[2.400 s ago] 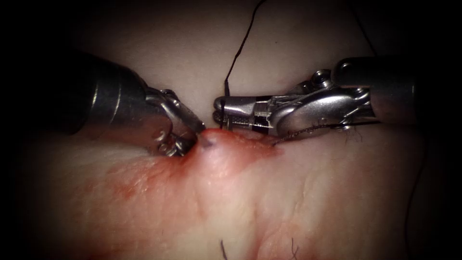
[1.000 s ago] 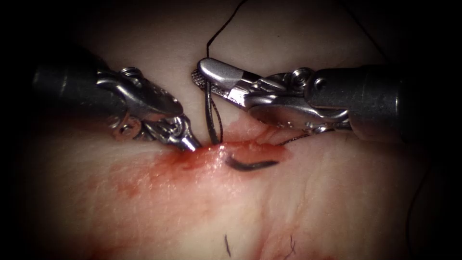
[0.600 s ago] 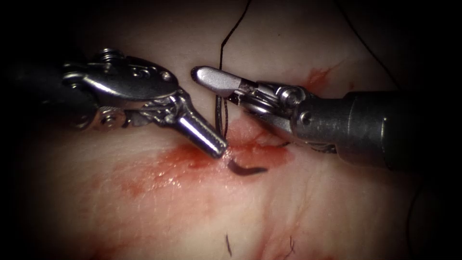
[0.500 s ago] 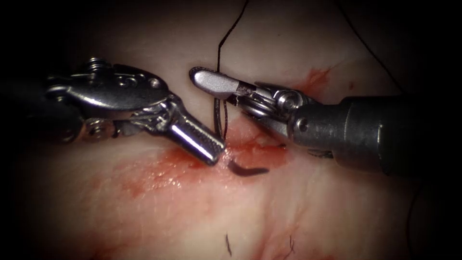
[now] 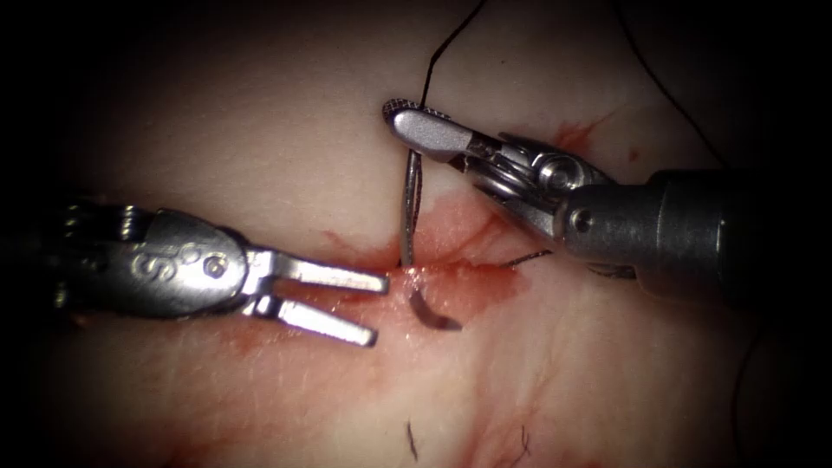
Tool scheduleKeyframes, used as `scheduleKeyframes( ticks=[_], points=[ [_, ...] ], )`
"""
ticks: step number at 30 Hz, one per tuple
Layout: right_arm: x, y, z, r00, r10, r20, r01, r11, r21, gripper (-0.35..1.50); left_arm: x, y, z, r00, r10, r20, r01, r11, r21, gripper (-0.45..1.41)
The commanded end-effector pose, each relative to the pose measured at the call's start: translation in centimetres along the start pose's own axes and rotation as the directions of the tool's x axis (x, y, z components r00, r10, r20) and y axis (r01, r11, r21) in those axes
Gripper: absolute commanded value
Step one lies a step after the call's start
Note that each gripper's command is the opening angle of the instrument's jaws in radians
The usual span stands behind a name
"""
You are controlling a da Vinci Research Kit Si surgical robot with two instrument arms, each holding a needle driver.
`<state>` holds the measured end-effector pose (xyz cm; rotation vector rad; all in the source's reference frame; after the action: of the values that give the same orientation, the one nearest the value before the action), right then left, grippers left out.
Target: Wound Closure
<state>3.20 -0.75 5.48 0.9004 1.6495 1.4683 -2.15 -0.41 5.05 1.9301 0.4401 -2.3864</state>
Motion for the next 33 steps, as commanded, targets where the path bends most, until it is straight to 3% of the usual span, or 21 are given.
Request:
scheduleKeyframes(
  ticks=[1, 3, 7, 10, 13, 16, 17, 19, 22, 23, 24, 25, 27, 33],
  points=[
    [0.01, 0.03, 0.06, 1.0, -0.008, -0.002, 0.008, 1.0, 0.0, 1.13, -0.04, -0.02, 0.06, 1.0, -0.004, 0.0, 0.004, 1.0, -0.001, 0.29],
    [0.01, 0.03, 0.04, 1.0, -0.012, -0.008, 0.012, 1.0, -0.004, 1.13, -0.03, -0.02, 0.12, 0.999, 0.034, 0.014, -0.034, 0.999, -0.001, 0.24],
    [0.0, 0.04, 0.06, 0.999, -0.02, -0.027, 0.02, 1.0, -0.015, 1.2, -0.02, -0.05, 0.27, 0.996, 0.075, 0.042, -0.077, 0.996, 0.036, 0.47],
    [-0.03, 0.03, 0.08, 0.999, -0.02, -0.028, 0.02, 1.0, -0.016, 1.23, -0.03, -0.07, 0.32, 0.995, 0.083, 0.052, -0.085, 0.995, 0.05, 0.89],
    [-0.05, 0.01, 0.07, 0.999, -0.02, -0.027, 0.02, 1.0, -0.015, 1.25, -0.04, -0.08, 0.32, 0.995, 0.078, 0.058, -0.082, 0.995, 0.063, 0.89],
    [-0.07, -0.03, 0.06, 0.999, -0.018, -0.026, 0.018, 1.0, -0.015, 1.26, -0.07, -0.08, 0.34, 0.995, 0.075, 0.067, -0.08, 0.994, 0.08, 1.04],
    [-0.07, -0.04, 0.05, 1.0, -0.017, -0.025, 0.017, 1.0, -0.014, 1.28, -0.07, -0.08, 0.34, 0.995, 0.075, 0.068, -0.08, 0.993, 0.083, 0.98],
    [-0.07, -0.09, 0.0, 1.0, -0.014, -0.022, 0.014, 1.0, -0.012, 1.3, -0.1, -0.05, 0.34, 0.994, 0.074, 0.079, -0.081, 0.993, 0.09, 0.67],
    [-0.06, -0.13, -0.06, 1.0, -0.01, -0.017, 0.01, 1.0, -0.009, 1.3, -0.14, -0.05, 0.35, 0.995, 0.034, 0.092, -0.043, 0.995, 0.095, 0.52],
    [-0.02, -0.18, -0.12, 1.0, -0.01, -0.013, 0.01, 1.0, -0.007, 1.3, -0.19, -0.03, 0.36, 0.995, -0.017, 0.093, 0.007, 0.994, 0.108, -0.05],
    [0.01, -0.2, -0.14, 1.0, -0.014, -0.013, 0.013, 1.0, -0.007, 1.3, -0.21, -0.01, 0.37, 0.994, -0.056, 0.09, 0.046, 0.992, 0.115, -0.45],
    [0.01, -0.2, -0.14, 1.0, -0.014, -0.013, 0.013, 1.0, -0.007, 1.3, -0.21, -0.01, 0.37, 0.994, -0.056, 0.09, 0.046, 0.992, 0.115, -0.45],
    [0.12, -0.27, -0.2, 0.999, -0.033, -0.014, 0.033, 0.999, -0.009, 1.3, -0.25, 0.08, 0.37, 0.982, -0.169, 0.08, 0.155, 0.976, 0.156, -0.45],
    [0.42, -0.47, -0.3, 0.998, -0.062, -0.019, 0.062, 0.998, -0.017, 1.33, -0.25, 0.11, 0.38, 0.984, -0.159, 0.086, 0.147, 0.98, 0.136, -0.45]
  ],
)
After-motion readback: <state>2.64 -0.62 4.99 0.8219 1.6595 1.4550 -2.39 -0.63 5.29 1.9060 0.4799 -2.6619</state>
